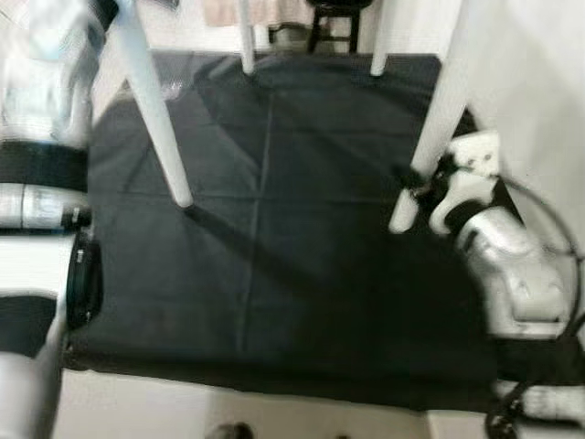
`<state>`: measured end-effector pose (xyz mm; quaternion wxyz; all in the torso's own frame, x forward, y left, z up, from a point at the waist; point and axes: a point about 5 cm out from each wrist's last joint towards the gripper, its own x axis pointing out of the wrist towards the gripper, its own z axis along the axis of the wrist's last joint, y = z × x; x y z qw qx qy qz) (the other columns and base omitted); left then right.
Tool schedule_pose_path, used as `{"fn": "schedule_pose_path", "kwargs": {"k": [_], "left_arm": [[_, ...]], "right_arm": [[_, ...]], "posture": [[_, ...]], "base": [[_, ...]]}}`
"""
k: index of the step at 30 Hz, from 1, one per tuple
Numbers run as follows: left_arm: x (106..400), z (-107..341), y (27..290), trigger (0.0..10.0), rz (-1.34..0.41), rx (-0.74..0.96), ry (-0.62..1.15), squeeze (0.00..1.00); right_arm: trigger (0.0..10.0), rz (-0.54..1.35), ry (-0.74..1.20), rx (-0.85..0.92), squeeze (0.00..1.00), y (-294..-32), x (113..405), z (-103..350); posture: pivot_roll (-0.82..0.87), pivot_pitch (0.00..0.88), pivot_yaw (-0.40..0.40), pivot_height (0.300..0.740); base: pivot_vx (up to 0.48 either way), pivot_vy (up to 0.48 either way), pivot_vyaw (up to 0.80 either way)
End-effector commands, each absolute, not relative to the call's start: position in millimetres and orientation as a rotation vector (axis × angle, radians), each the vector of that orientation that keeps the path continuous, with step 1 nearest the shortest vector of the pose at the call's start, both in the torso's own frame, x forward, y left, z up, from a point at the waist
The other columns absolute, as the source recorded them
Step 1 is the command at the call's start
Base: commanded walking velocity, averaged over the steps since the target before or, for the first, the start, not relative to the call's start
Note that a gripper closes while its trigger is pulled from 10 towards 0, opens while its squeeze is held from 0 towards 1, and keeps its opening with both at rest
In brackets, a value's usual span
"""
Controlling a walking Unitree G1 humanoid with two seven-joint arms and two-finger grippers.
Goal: Building children table
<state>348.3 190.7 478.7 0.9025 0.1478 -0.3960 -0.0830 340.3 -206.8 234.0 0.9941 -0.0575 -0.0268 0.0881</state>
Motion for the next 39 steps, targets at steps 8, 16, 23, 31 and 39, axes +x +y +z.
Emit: {"fn": "schedule_pose_path", "kwargs": {"k": [8,16,23,31,39], "left_arm": [[308.9,483.9,171.0,10.0,-0.343,0.121,-0.904,0.00],[321.6,388.9,131.9,10.0,-0.589,0.105,-0.621,1.00],[317.1,363.1,138.0,10.0,-0.590,0.099,-0.535,1.00],[300.4,306.6,152.4,10.0,-0.594,0.084,-0.354,1.00],[277.0,224.1,156.5,10.0,-0.506,0.066,-0.110,1.00]], "right_arm": [[0.0,0.119,0.290,-0.117,0.00,-203.7,322.6,161.4],[10.0,0.147,0.270,-0.116,1.00,-189.7,316.0,159.8],[10.0,0.191,0.203,-0.062,1.00,-187.3,310.6,164.9],[10.0,0.315,0.148,0.044,1.00,-193.8,285.7,153.9],[10.0,0.395,0.076,0.084,1.00,-198.0,266.7,161.0]], "posture": [[0.12,0.172,0.021,0.740],[0.09,0.187,0.027,0.740],[0.09,0.190,0.018,0.740],[0.07,0.193,0.008,0.740],[0.06,0.184,-0.012,0.740]], "base": [[0.000,0.000,0.00],[0.000,0.000,0.00],[0.000,0.000,0.00],[0.000,0.000,0.00],[0.000,0.000,0.00]]}}
